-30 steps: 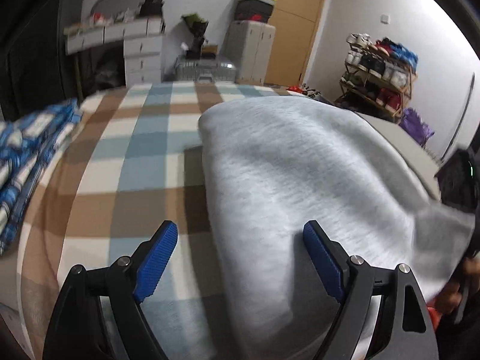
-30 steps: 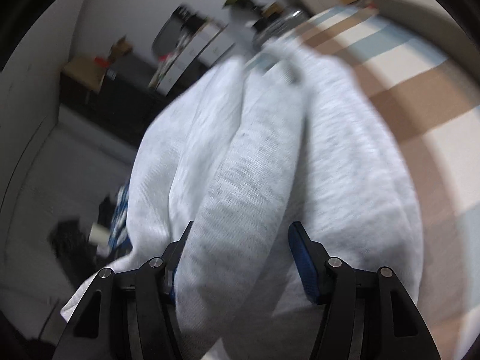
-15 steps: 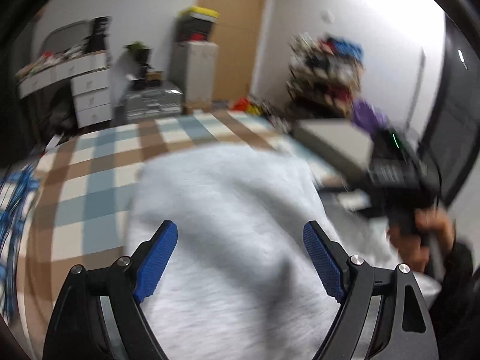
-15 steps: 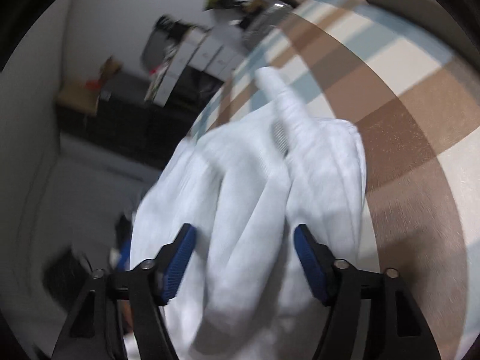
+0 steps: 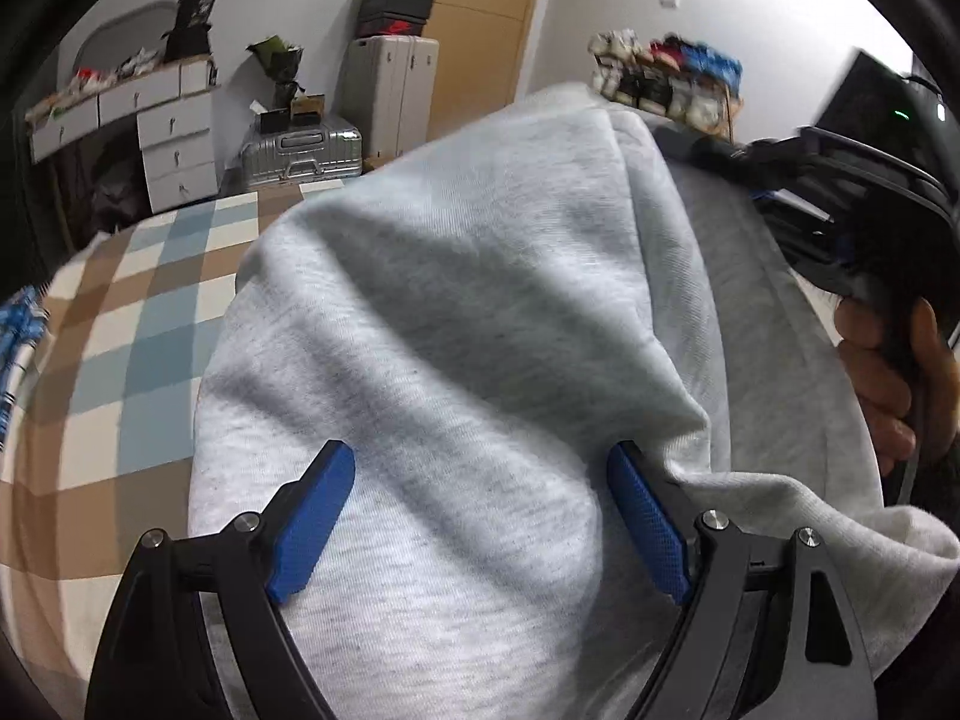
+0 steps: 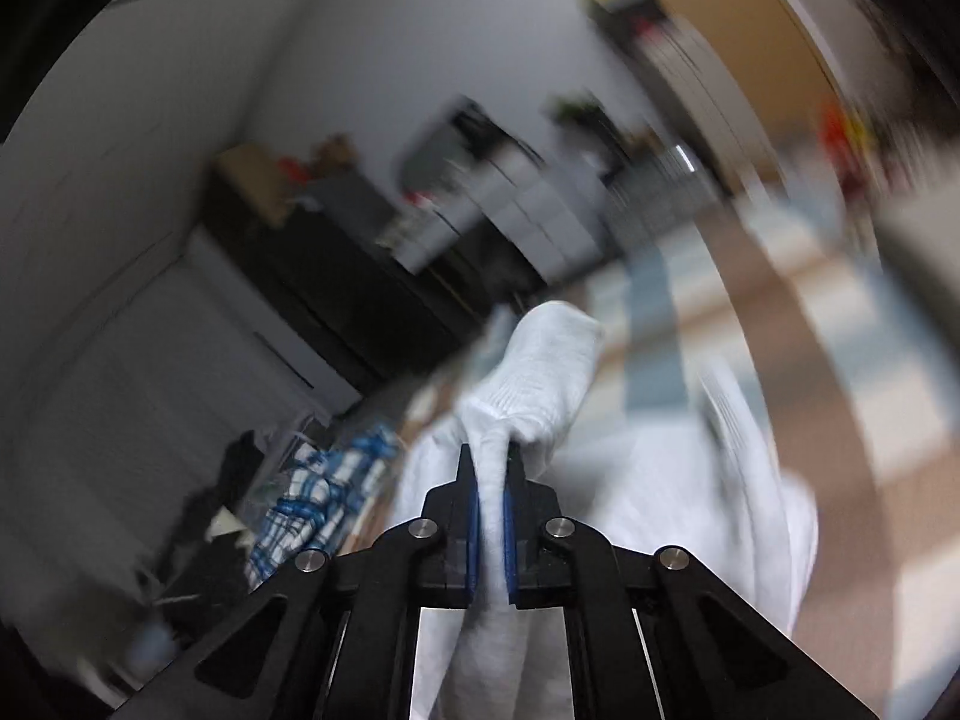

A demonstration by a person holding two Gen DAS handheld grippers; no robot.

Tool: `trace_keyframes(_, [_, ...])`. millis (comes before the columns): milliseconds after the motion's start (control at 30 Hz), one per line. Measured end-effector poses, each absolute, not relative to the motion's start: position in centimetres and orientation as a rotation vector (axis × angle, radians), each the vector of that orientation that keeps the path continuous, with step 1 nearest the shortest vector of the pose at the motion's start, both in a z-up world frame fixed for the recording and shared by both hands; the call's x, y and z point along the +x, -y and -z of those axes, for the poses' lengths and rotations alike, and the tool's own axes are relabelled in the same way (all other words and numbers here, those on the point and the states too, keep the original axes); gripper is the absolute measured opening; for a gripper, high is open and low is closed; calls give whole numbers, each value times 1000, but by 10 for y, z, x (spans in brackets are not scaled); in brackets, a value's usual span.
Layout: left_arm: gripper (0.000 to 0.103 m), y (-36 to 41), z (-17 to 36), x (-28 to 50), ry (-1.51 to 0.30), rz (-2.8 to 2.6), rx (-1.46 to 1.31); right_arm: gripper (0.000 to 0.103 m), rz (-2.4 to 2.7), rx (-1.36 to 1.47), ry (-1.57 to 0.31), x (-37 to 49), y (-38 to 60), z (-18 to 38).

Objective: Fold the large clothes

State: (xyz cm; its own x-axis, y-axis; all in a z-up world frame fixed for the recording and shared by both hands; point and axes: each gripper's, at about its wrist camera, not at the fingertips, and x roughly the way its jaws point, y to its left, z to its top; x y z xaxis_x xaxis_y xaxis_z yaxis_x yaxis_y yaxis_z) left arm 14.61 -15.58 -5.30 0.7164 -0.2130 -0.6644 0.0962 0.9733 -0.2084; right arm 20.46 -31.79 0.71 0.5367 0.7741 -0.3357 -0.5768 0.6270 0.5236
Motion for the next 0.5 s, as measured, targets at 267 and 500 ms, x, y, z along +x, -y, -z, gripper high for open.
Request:
trace_keyframes(267, [83,178,59,149,-765,105,-55,7,-462,309,-947,255,340,95])
trace_keyframes(500, [83,173,59,149,-759,105,-66,46,-563,425,-922,190,363,62])
